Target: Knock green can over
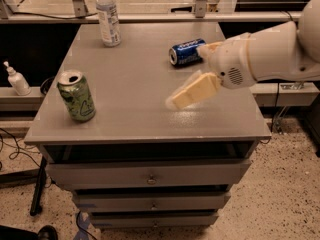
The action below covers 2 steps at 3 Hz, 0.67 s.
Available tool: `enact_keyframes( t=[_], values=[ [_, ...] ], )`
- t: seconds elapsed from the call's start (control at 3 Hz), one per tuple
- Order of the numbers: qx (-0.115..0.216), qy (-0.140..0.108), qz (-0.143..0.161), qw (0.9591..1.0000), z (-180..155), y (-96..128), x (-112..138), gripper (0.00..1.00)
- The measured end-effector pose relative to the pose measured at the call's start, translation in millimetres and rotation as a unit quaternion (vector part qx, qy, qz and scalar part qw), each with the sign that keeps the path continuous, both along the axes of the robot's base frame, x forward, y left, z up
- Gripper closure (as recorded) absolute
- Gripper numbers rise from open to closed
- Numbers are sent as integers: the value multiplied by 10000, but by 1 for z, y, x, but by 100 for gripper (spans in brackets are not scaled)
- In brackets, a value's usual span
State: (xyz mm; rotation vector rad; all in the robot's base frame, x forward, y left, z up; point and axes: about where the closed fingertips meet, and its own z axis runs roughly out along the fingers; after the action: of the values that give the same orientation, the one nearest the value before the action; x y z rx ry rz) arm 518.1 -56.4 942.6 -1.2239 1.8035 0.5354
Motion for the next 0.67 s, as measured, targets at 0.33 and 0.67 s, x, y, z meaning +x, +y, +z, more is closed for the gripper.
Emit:
enact_keyframes(
  t=[0.33, 0.67],
  values=[
    [724, -188, 670, 9949, -6, 66, -13, 0],
    [1369, -425, 1181, 9826, -11, 137, -25, 0]
  ],
)
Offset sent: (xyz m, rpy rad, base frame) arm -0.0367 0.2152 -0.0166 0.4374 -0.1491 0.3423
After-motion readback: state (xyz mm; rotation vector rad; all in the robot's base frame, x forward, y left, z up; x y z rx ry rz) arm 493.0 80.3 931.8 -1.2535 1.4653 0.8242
